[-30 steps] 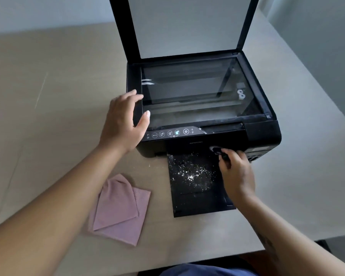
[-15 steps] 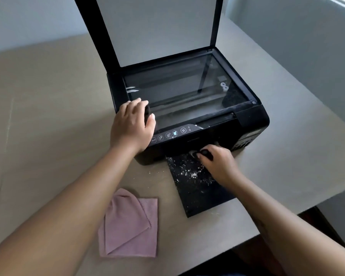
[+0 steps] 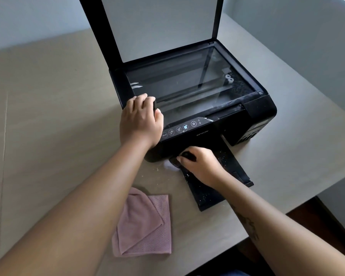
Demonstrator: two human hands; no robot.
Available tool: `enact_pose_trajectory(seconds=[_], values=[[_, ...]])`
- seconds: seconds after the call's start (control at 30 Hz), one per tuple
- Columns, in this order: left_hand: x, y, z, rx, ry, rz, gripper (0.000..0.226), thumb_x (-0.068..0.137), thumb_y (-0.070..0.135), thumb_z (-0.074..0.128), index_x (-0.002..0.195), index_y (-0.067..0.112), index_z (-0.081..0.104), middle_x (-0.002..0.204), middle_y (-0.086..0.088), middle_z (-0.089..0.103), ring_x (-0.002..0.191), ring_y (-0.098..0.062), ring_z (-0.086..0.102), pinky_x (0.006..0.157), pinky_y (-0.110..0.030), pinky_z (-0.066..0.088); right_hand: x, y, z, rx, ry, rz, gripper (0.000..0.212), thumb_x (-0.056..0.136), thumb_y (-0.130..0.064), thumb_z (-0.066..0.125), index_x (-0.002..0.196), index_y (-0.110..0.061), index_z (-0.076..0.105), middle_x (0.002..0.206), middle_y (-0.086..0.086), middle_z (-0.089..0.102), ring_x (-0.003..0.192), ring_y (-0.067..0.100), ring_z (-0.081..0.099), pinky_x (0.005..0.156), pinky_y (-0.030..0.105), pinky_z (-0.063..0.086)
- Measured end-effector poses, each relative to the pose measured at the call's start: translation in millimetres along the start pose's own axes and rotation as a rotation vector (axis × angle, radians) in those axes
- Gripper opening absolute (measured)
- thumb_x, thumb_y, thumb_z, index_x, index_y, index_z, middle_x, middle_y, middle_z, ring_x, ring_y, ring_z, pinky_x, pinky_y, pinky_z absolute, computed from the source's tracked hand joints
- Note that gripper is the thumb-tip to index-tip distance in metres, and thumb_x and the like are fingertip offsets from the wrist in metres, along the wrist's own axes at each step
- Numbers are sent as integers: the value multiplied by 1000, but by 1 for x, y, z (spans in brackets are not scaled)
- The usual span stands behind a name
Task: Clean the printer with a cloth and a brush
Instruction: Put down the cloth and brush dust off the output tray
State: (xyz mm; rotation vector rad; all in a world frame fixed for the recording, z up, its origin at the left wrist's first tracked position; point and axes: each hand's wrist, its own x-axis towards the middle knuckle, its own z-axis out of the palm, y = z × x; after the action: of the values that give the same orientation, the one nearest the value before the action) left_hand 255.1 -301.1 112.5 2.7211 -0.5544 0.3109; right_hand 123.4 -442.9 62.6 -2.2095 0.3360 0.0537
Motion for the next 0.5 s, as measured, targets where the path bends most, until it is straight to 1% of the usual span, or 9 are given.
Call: enact_pose_trajectory(seconds=[0.03,0.1,0.17,0.23,0.3,0.37,0.4,0.43,0.5], values=[[0,0,0,1,4,0,40,90,32,39,121,12,55,136,-11,52,125,-34,42,106,-39,30,0,1,-2,63,47,63,13,84,-27,67,83,-14,69,64,-6,60,58,7,54,54,19,42],[-1,0,1,9,4,3,40,90,32,38,121,12,55,136,-11,52,124,-33,42,105,-39,30,-1,11,-11,99,237,179,15,85,-27,65,79,-13,66,62,-5,59,59,10,53,52,17,37],[0,0,1,13,9,3,40,89,32,38,120,12,55,135,-11,52,124,-34,42,105,-39,31,-1,23,-23,38,415,222,13,88,-26,61,83,-14,63,70,-1,62,67,16,57,59,23,42],[1,0,1,11,14,2,40,89,32,38,119,12,55,135,-11,52,123,-34,43,105,-39,31,-1,30,-30,-111,489,161,13,90,-22,59,91,-10,63,85,7,64,77,26,59,66,33,46],[0,1,2,12,12,0,39,89,31,39,119,12,55,135,-10,52,123,-33,43,105,-39,31,-1,32,-25,-297,462,92,15,89,-19,58,98,-7,62,95,13,63,84,34,59,67,38,48],[0,1,2,7,13,-5,38,89,31,40,119,12,55,135,-10,52,124,-33,42,105,-39,31,-3,25,-11,-497,341,23,22,88,-22,59,104,-8,61,101,13,64,93,36,58,68,40,50],[0,0,2,5,13,-5,38,90,31,40,119,12,56,135,-10,52,124,-33,42,105,-39,31,-5,20,-2,-534,273,-15,25,88,-25,58,106,-9,61,102,12,64,96,35,58,68,40,51],[1,0,2,6,13,-3,38,90,30,41,119,12,56,135,-10,52,124,-33,42,105,-40,31,-7,13,6,-508,219,-47,25,88,-27,58,106,-10,62,101,10,65,95,34,59,67,40,52],[0,0,2,9,14,-1,38,90,30,41,120,12,55,135,-10,52,124,-33,42,105,-40,31,-10,-3,19,-300,154,-77,21,87,-29,58,96,-11,64,92,8,66,86,30,61,65,39,52]])
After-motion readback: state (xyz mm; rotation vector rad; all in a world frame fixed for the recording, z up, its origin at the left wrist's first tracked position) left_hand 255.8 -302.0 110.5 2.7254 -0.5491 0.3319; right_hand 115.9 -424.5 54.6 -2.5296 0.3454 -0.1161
